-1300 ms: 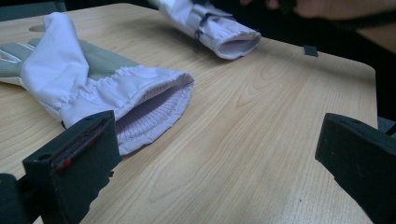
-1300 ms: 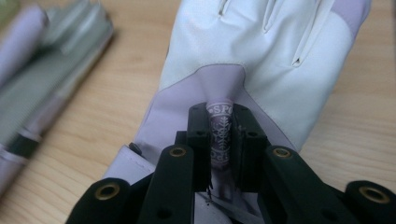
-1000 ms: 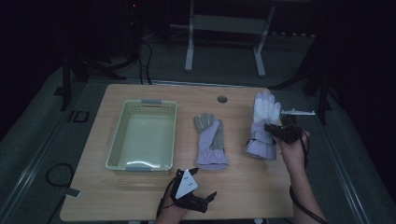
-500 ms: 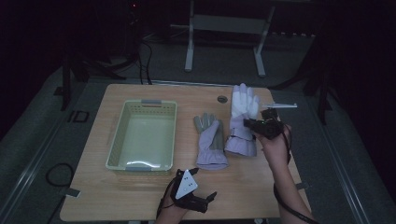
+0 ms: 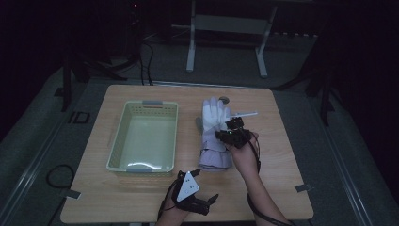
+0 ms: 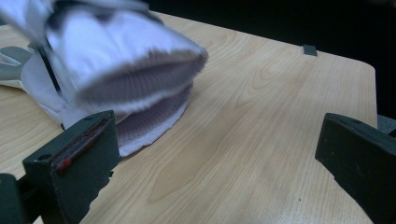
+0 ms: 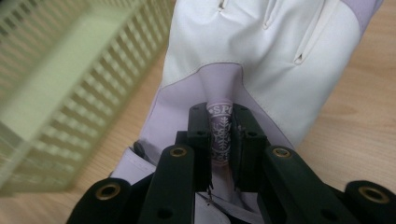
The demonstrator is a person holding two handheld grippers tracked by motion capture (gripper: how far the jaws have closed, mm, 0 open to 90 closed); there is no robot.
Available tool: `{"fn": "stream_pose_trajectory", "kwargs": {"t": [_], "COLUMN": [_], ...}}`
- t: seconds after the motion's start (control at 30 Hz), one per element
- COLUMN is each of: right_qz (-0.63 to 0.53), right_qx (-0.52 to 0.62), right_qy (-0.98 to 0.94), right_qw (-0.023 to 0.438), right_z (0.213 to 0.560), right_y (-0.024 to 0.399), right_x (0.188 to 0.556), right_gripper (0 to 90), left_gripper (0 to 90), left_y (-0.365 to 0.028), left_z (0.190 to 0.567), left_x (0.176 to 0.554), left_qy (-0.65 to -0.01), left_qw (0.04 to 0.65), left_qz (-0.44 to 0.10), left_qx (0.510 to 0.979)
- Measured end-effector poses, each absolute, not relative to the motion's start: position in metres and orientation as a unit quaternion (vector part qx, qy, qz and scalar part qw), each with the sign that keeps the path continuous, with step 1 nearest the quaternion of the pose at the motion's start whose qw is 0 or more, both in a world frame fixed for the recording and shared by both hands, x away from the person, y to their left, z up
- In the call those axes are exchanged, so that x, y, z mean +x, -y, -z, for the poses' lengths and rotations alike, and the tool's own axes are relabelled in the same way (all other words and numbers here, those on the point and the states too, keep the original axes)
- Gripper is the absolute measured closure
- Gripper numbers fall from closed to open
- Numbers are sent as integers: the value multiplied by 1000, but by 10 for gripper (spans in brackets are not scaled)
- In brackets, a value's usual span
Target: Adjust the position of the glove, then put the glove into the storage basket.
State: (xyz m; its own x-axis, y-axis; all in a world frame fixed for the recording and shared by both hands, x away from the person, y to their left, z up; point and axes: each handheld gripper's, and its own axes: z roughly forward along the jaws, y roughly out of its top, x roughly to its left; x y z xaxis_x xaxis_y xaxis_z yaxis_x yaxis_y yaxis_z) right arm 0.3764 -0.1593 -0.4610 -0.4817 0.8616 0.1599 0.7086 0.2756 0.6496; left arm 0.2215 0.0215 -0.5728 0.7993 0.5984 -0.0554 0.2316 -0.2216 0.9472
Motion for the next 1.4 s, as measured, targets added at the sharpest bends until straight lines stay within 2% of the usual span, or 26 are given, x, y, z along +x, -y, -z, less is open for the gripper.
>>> {"fn": "stream_pose_trajectory", "kwargs": {"t": [0.17,0.3,0.53,0.8,0.93,1.0,1.03,1.1,1.17,1.23,1.37,1.4], "right_qz": [-317,-304,-306,-302,-307,-311,-313,-328,-345,-354,-367,-371], "right_qx": [513,514,514,532,538,531,526,508,498,482,459,455], "right_qy": [-793,-797,-796,-783,-777,-780,-782,-784,-780,-788,-799,-799], "right_qw": [90,96,94,114,111,115,119,141,157,148,130,130], "right_z": [486,495,497,495,496,494,493,488,484,480,474,474], "right_y": [155,151,160,188,198,199,199,201,205,211,221,223], "right_x": [386,389,390,390,390,390,390,389,387,386,382,380], "right_gripper": [795,794,793,790,763,693,629,414,310,198,134,141], "left_gripper": [0,0,0,0,0,0,0,0,0,0,0,0], "left_y": [-22,-22,-22,-22,-22,-22,-22,-22,-22,-23,-23,-23], "left_z": [573,573,573,573,573,573,573,573,573,573,573,573], "left_x": [222,222,222,222,222,222,222,221,222,224,227,228], "left_qy": [-272,-272,-272,-272,-273,-273,-270,-269,-271,-276,-284,-284], "left_qw": [561,561,561,560,560,560,562,563,563,565,565,561], "left_qz": [-162,-163,-162,-161,-161,-161,-163,-164,-160,-154,-136,-134], "left_qx": [765,765,765,765,766,765,765,764,764,762,763,766]}}
